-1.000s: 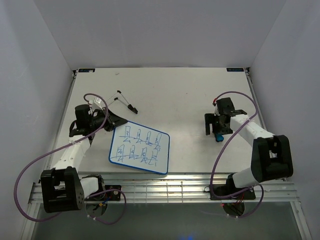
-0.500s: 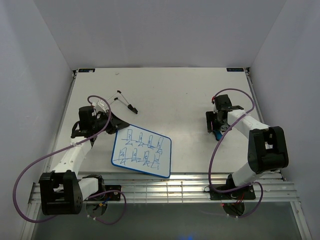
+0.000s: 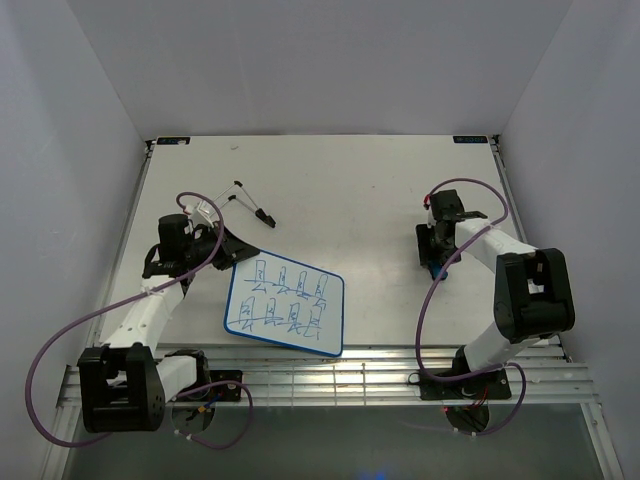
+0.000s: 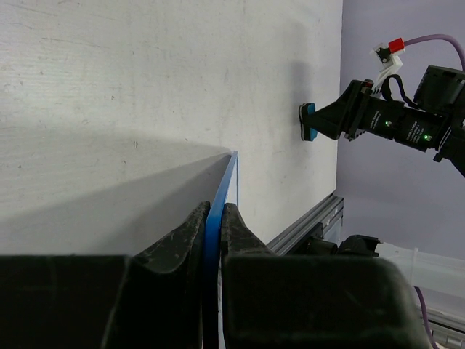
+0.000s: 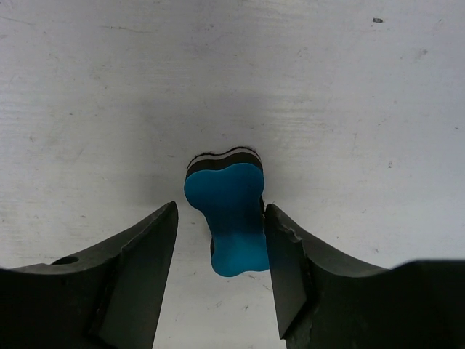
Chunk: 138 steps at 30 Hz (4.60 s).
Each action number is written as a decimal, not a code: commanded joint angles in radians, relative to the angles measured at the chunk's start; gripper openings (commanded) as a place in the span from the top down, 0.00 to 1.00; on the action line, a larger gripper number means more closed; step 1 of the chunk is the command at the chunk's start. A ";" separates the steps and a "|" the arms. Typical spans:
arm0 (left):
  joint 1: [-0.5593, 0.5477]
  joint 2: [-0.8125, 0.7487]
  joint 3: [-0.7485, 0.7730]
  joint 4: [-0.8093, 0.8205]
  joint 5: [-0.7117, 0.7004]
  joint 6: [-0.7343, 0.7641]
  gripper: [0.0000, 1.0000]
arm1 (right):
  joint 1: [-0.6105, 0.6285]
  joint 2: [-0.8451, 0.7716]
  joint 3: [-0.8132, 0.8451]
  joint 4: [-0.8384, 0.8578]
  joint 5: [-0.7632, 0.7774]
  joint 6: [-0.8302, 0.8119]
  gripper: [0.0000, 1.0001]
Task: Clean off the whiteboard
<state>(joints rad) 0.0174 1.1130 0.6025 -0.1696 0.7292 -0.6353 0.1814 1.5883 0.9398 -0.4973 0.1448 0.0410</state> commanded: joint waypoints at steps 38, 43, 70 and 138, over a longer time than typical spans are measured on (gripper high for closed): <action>-0.002 -0.074 0.033 -0.073 -0.111 0.092 1.00 | 0.479 -0.171 0.180 0.057 -0.198 0.164 0.81; -0.002 -0.085 0.023 -0.062 -0.090 0.095 1.00 | 0.720 -0.105 0.276 0.157 -0.220 0.206 0.81; -0.002 -0.090 0.011 -0.047 -0.063 0.089 1.00 | 1.046 0.170 0.565 0.341 -0.195 0.161 0.84; -0.002 -0.101 0.005 -0.047 -0.050 0.097 1.00 | 0.794 0.344 0.501 0.221 -0.096 0.126 0.88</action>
<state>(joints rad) 0.0250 1.0435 0.6014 -0.2260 0.6769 -0.6064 0.9974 1.8591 1.4750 -0.2134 -0.0364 0.1993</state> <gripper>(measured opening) 0.190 0.317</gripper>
